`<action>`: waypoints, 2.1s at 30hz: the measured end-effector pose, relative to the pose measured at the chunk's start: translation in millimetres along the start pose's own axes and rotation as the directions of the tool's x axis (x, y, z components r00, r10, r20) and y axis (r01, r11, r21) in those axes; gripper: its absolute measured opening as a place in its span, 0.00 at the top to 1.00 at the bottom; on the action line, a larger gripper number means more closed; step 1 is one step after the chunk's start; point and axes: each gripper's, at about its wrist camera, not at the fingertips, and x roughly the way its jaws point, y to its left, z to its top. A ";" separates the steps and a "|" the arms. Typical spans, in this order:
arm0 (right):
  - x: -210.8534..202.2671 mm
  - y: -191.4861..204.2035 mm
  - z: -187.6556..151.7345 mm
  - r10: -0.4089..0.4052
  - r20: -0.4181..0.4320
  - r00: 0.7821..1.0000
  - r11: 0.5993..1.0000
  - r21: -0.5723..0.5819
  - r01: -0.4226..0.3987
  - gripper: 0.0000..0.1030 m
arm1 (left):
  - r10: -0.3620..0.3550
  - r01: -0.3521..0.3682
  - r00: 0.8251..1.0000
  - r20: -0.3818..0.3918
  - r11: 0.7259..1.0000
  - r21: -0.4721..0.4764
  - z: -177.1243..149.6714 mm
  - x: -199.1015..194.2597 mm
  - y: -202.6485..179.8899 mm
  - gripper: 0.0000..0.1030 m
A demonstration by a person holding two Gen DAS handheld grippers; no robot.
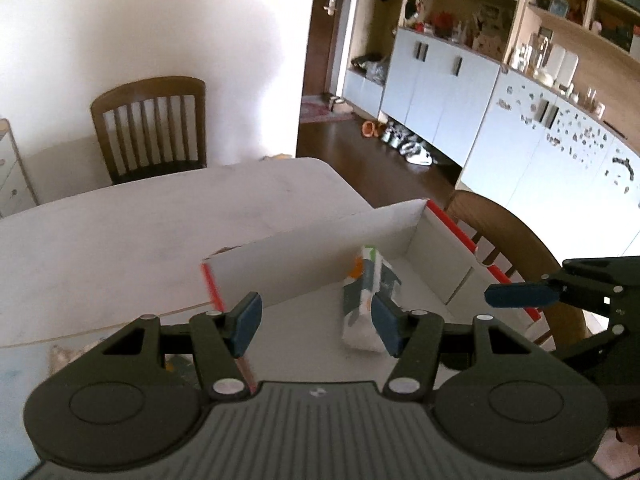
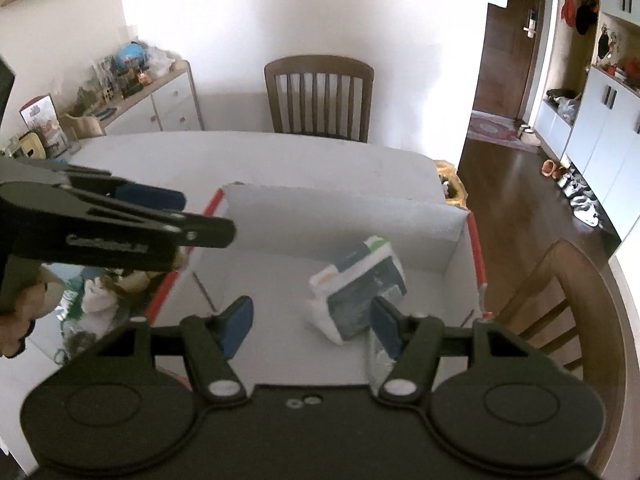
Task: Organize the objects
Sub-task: 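Open both grippers to drop the dispenser and bag in the box, then return both grippers to the pile on the blue mat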
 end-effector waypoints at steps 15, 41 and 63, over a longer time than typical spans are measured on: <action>-8.5 70.9 2.7 -0.003 0.045 0.999 0.999 0.038 0.001 0.38 | 0.031 -0.030 0.998 0.049 0.999 -0.032 -39.8 -72.3 76.7 0.42; 48.1 204.5 -25.9 0.122 -0.068 0.990 0.991 -0.047 -0.125 0.01 | 0.089 -0.090 0.996 -0.021 0.995 -0.041 -132.1 -84.5 212.9 0.17; 117.3 230.2 -38.8 0.080 -0.237 0.968 0.992 -0.078 -0.101 0.04 | 0.033 -0.027 0.992 -0.121 0.998 0.048 -190.8 -28.2 227.0 0.17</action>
